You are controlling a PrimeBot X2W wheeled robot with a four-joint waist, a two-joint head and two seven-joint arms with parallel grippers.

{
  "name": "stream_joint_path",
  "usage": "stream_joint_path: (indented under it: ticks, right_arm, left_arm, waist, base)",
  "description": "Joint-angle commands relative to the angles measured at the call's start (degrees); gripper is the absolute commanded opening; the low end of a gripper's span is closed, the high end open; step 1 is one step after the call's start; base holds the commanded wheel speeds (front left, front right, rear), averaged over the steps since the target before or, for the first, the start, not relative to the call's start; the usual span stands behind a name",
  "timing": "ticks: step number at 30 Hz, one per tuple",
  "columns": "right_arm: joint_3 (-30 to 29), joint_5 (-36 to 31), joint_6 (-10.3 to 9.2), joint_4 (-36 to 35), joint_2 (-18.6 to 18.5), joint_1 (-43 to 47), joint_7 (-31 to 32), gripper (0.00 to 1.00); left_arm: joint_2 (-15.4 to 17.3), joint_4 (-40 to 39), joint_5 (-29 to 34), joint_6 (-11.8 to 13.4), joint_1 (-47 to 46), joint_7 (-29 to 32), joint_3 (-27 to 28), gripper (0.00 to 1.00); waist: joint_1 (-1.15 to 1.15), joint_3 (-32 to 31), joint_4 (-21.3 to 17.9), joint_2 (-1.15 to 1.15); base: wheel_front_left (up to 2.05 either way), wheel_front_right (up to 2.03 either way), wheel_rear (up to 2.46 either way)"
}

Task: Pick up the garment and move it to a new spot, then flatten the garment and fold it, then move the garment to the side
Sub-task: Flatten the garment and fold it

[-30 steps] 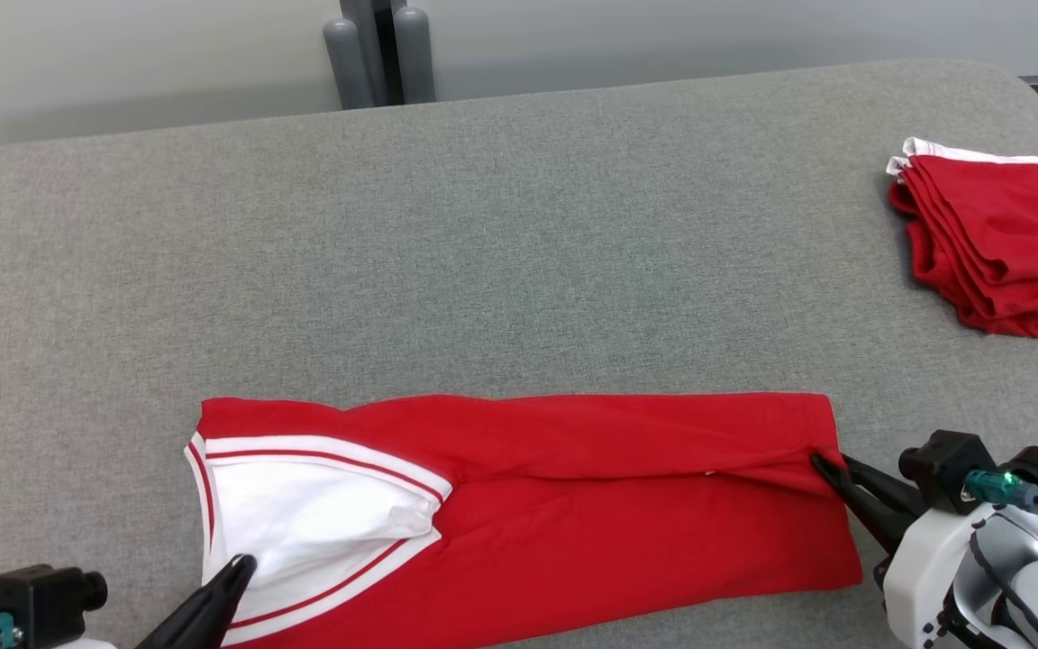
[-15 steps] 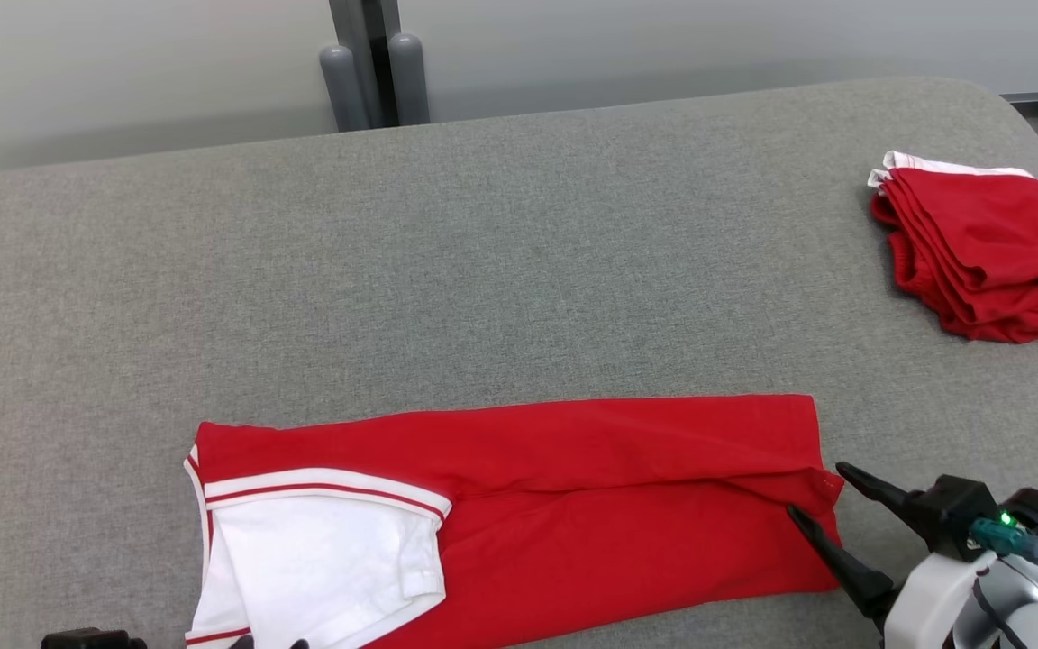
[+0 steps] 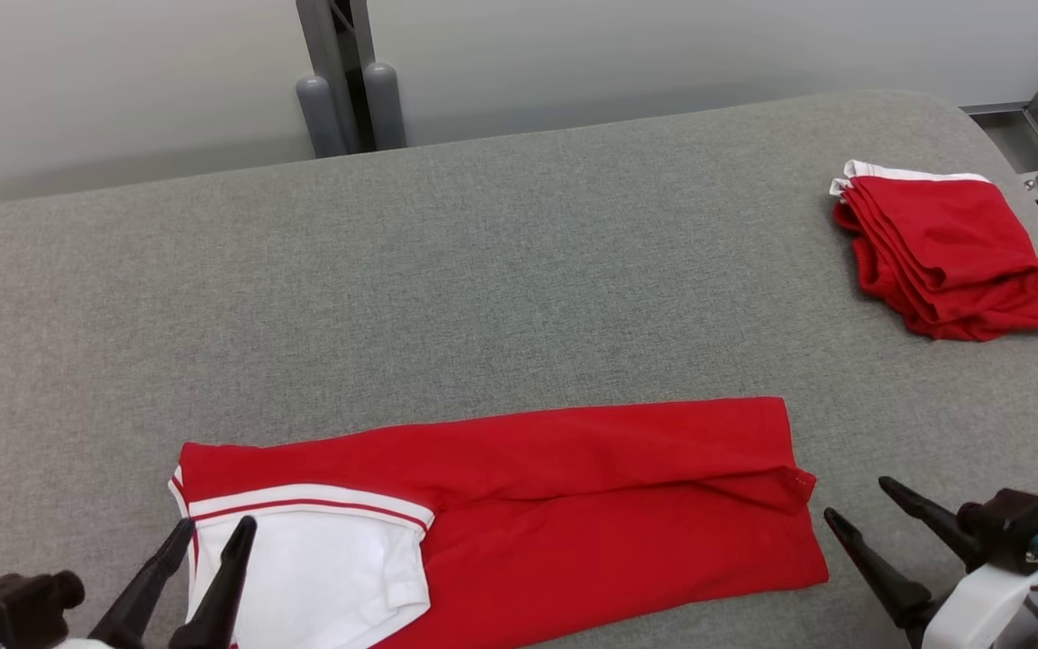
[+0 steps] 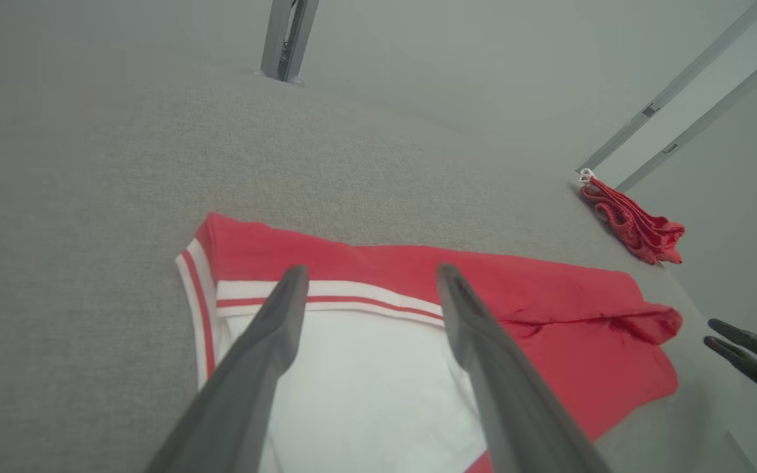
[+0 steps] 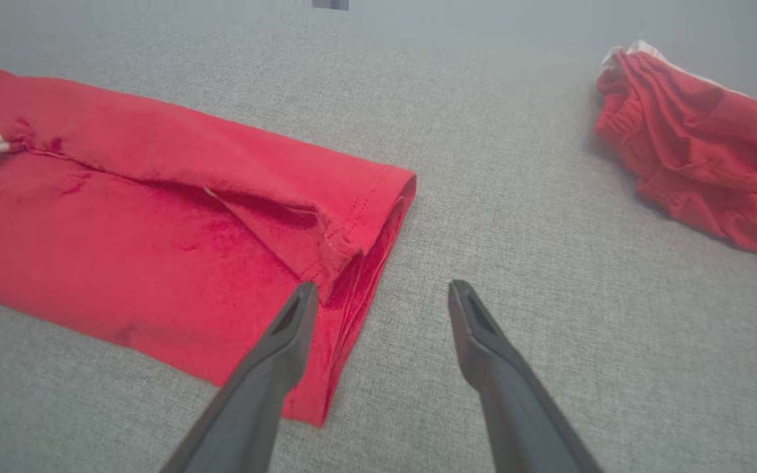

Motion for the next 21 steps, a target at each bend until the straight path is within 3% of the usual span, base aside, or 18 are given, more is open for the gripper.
stream_joint_path:
  ticks: [1, 9, 16, 21]
  right_arm:
    - [-0.5, 0.2, -0.01, -0.1, 0.0, 0.2, 0.3, 1.00]
    - [-7.6, 4.1, -0.01, 2.1, 4.7, -2.6, 6.3, 1.00]
    - [-13.5, 6.2, -0.01, 8.9, 10.7, -5.2, 12.5, 1.00]
    - [-15.2, 6.0, -0.01, 12.8, 13.1, -5.8, 16.1, 1.00]
  left_arm:
    - [-0.3, -0.1, 0.5, 0.2, -1.0, -0.3, -0.2, 1.00]
    - [-3.7, -0.7, 3.2, 0.9, -5.9, -2.0, -3.1, 1.00]
    - [-6.3, -0.2, 4.3, 1.7, -7.7, -4.1, -4.2, 1.00]
    - [-7.0, 0.8, 4.6, 1.4, -7.6, -4.9, -4.8, 1.00]
  waist:
    - [0.00, -0.2, 0.0, 0.00]
    - [0.00, -1.1, 2.3, 0.00]
    - [0.00, -1.6, 5.8, 0.00]
    - [0.00, -1.7, 8.1, 0.00]
  base:
    - [0.00, 0.00, 0.00]
    - [0.00, 0.00, 0.00]
    - [0.00, 0.00, 0.00]
    - [0.00, 0.00, 0.00]
